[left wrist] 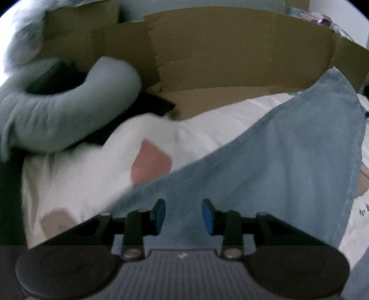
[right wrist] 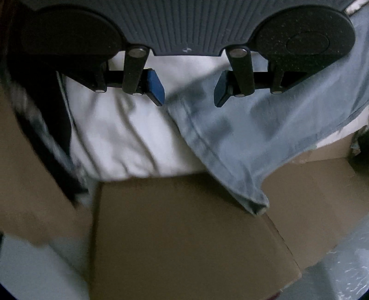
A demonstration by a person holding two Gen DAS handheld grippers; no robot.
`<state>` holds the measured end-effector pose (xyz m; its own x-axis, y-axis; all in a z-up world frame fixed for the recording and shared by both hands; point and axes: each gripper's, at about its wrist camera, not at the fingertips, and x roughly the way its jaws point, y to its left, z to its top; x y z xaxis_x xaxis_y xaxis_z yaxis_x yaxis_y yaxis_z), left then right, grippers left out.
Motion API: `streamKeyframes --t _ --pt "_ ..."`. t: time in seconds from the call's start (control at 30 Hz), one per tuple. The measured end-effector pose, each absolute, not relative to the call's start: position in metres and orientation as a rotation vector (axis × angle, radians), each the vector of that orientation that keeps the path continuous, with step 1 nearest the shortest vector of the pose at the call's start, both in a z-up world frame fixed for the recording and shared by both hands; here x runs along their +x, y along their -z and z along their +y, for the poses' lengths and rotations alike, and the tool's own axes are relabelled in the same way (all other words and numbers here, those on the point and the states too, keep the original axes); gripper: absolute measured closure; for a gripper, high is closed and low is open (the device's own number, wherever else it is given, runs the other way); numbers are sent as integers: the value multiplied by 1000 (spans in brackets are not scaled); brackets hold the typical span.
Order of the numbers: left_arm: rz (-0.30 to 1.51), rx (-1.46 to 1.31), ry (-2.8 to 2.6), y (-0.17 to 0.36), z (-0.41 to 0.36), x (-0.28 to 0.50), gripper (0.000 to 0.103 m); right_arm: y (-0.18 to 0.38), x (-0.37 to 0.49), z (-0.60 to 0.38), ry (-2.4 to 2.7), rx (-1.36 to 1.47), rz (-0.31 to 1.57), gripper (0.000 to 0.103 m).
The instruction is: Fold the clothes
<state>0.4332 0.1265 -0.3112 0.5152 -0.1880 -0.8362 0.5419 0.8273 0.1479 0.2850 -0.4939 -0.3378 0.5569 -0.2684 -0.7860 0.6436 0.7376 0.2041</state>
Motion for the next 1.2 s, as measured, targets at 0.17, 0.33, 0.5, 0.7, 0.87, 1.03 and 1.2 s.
streamKeyframes --t 0.17,0.33,0.5,0.7,0.87,1.03,1.2 --pt "932 341 374 305 165 407 60 348 271 -491 563 600 792 48" --pt "930 275 274 303 206 370 54 354 273 -496 545 704 744 48" --pt "956 213 188 316 234 326 54 359 274 -508 550 808 675 48" --pt "1001 144 110 338 262 288 54 354 279 -520 543 856 667 101" --pt "1019 105 39 345 285 277 54 322 275 -515 573 766 647 101" --pt "1032 101 -7 347 298 277 53 287 275 -512 597 697 626 101" --pt "1049 95 -32 352 307 279 46 261 281 -519 620 664 613 101"
